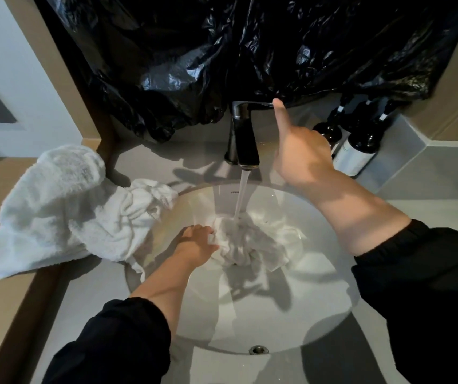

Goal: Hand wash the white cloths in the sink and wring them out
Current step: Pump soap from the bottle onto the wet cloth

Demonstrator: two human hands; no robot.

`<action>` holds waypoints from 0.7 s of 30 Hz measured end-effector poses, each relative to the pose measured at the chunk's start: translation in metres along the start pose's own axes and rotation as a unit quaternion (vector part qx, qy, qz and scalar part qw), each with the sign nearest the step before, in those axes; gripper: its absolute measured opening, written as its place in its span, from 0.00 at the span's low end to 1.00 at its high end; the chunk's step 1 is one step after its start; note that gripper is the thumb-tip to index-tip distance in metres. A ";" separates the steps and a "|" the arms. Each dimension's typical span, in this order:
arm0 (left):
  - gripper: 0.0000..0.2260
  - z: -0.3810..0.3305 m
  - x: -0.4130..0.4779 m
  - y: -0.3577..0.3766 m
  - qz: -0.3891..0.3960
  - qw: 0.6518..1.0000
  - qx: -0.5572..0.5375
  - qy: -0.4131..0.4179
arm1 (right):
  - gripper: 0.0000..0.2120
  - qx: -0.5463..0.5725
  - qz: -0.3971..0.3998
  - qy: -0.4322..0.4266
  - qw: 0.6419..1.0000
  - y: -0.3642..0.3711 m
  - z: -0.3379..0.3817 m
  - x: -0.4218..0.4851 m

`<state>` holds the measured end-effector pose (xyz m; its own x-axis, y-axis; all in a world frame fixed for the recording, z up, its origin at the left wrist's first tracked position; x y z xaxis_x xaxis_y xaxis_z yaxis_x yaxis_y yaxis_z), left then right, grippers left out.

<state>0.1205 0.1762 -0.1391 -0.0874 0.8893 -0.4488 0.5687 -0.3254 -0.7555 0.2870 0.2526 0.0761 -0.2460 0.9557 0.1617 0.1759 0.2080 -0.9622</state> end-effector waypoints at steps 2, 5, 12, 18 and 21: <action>0.22 -0.002 -0.001 -0.003 0.001 1.000 0.003 0.000 | 0.42 -0.002 0.013 0.001 1.000 0.013 -0.002 -0.008; 0.19 -0.005 -0.001 -0.006 0.005 1.000 0.016 0.006 | 0.43 0.058 -0.003 -0.005 0.998 0.030 -0.011 -0.018; 0.16 -0.013 -0.002 -0.008 -0.015 0.995 0.078 0.053 | 0.33 0.347 -0.142 0.179 0.910 0.074 -0.068 -0.002; 0.17 -0.012 0.002 -0.006 -0.023 0.994 0.087 0.057 | 0.37 0.334 -0.104 0.252 0.902 0.104 -0.091 0.057; 0.16 -0.012 0.002 -0.004 -0.014 0.994 0.095 0.051 | 0.35 0.264 -0.095 0.266 0.922 0.111 -0.090 0.065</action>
<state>0.1276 0.1831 -0.1317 -0.0123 0.9240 -0.3822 0.4021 -0.3454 -0.8479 0.3760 0.3561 -0.0009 0.3032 0.9086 0.2874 -0.3456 0.3859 -0.8554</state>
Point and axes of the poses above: each hand's wrist, its own x-axis towards the middle knuckle, its own y-axis out of the palm, z = x × y, the point moved 3 cm from there along x, towards the middle knuckle, and after that the axes turned 11 degrees about -x, right-handed, at the moved point
